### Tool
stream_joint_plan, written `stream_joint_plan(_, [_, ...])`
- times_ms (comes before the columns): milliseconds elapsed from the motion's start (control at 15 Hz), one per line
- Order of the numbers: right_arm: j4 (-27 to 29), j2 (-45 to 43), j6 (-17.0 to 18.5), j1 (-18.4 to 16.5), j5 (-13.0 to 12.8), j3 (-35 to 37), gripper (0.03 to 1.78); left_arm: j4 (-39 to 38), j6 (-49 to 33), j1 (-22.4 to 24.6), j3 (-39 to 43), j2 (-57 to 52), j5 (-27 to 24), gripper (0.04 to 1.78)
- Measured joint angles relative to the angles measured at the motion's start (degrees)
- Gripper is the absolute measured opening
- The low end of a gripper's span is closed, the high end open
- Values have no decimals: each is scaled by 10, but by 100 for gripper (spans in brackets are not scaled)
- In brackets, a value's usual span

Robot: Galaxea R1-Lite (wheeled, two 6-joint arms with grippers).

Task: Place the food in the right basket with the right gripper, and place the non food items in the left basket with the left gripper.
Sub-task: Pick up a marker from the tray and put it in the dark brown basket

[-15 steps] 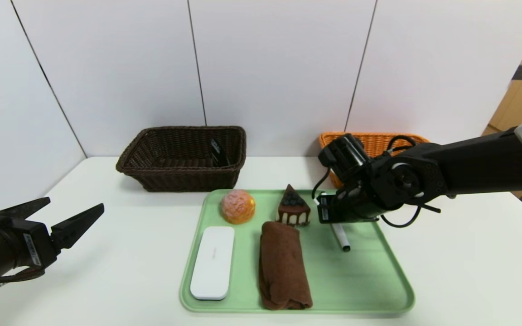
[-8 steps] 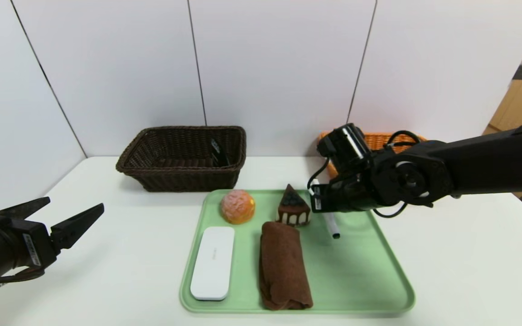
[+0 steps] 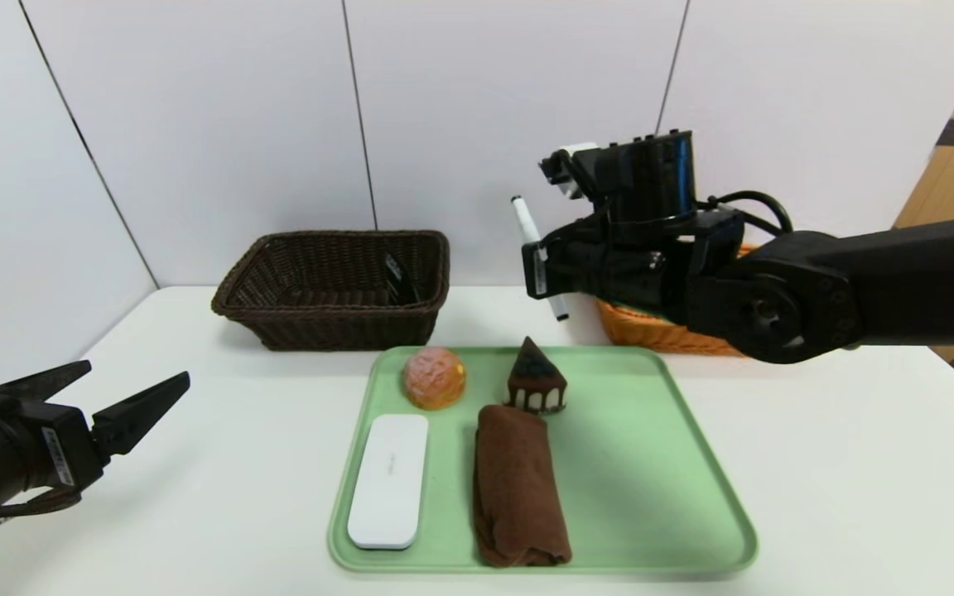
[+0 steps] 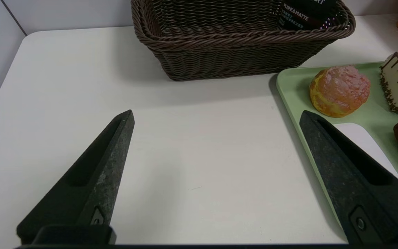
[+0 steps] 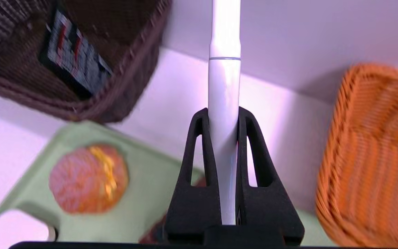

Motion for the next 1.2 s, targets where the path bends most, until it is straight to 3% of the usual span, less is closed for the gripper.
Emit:
stream_joint_plan(267, [-127,77,-22,9,-5,-52,17,0,1,0,-1,0,0,169])
stream_joint_plan(400, [-159,118,-47,13,-7,-93,17,-1,1,0,-2,0,0,169])
stream_joint_plan(533, [-200,163,-86,17,-12,-146,17,0,1,0,-3,1,0,169])
stream_joint_plan(733, [-305,227,-170,26,-8,-213,17,-1,1,0,-3,2,0,169])
stream_joint_plan(1200, [-312,284,-207,64,0,-300,17,0,1,0,2,5,0,169])
